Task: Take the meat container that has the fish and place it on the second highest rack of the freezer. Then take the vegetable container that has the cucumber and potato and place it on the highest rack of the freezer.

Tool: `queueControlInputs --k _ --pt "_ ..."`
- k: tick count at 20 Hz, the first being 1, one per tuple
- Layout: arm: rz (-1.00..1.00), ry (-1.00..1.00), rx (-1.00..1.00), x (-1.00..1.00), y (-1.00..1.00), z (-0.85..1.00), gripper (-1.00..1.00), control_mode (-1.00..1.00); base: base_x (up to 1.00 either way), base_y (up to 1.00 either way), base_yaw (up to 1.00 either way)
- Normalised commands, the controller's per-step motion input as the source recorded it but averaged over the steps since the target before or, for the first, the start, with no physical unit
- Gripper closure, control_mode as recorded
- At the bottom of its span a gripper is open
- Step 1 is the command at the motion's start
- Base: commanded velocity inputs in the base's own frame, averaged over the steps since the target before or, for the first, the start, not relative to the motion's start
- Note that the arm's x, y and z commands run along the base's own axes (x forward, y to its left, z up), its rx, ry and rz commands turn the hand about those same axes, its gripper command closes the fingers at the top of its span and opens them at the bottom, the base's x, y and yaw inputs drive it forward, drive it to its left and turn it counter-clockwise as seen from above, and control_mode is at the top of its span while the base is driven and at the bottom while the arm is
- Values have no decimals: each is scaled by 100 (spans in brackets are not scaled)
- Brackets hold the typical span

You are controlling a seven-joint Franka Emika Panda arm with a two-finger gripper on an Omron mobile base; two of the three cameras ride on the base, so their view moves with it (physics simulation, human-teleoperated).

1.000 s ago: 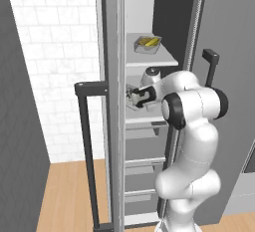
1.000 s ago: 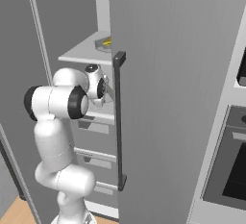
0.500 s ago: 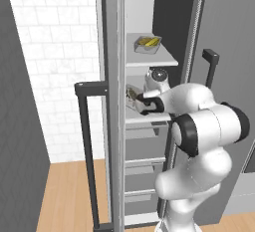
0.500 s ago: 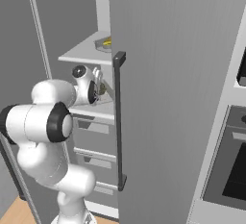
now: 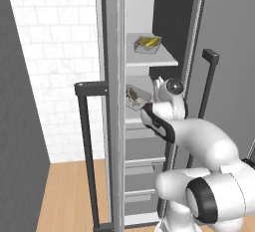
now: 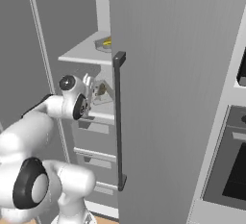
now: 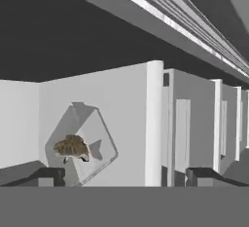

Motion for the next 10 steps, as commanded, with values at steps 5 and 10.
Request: queueControlInputs --k 5,10 --pt "3 -8 1 -100 -6 98 -100 -100 0 0 0" --pt "2 -8 0 -100 0 92 -100 -100 0 0 0"
